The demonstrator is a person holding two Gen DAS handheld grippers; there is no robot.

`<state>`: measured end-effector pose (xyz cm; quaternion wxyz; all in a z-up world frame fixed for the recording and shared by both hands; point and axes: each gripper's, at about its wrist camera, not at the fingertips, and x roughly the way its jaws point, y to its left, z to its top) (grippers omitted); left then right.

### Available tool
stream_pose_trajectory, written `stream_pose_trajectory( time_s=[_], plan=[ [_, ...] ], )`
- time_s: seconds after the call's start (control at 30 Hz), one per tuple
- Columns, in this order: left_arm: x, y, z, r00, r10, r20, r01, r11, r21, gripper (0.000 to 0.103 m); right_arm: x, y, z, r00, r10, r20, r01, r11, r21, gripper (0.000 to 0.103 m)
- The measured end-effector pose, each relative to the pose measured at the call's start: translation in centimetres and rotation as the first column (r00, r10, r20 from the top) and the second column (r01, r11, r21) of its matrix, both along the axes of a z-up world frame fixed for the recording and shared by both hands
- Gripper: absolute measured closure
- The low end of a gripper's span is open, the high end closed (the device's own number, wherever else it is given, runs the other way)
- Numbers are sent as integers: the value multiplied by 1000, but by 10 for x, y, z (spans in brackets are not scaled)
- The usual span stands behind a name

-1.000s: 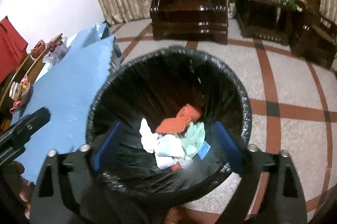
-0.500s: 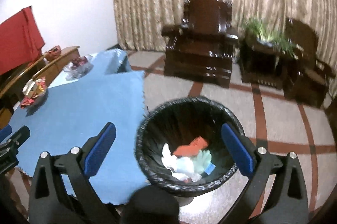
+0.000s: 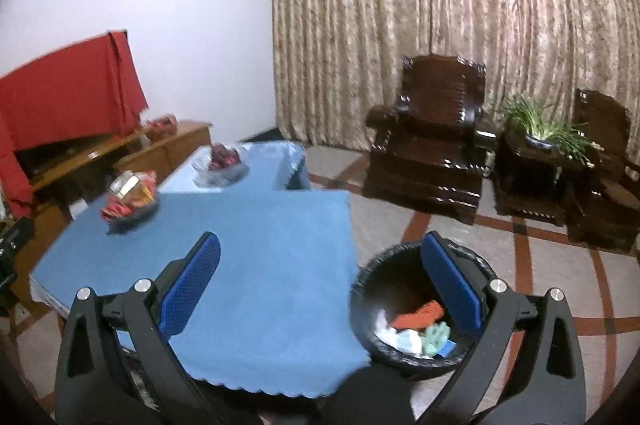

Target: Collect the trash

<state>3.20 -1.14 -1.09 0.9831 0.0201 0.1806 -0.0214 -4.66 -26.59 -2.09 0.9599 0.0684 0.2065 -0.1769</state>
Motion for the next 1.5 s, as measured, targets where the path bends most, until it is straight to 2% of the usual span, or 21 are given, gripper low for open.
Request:
stream_pose_trajectory(
  time_s=[0.13,0.27,0.43,0.57,1.17,1.5],
  plan=[
    [-22,22,22,995,80,62,-78,996,-32,6,-15,28,32,998,20,66,-17,998,-55,5],
    [-34,38,31,992,108,63,-105,993,-49,6,-34,47,50,992,16,125,-3,995,-98,5],
    [-52,45,38,989,124,86,-120,992,-45,6,-49,53,52,989,-4,151,13,998,-57,5],
    [-55,42,44,991,103,90,-99,994,-50,6,-53,50,51,990,-3,139,9,999,-37,5],
    [-77,33,60,982,129,134,-123,991,-53,6,-76,31,67,983,-54,177,63,997,-50,5],
    [-76,36,65,984,128,126,-120,990,-68,6,-80,27,72,979,-74,188,84,995,-45,5]
  ],
)
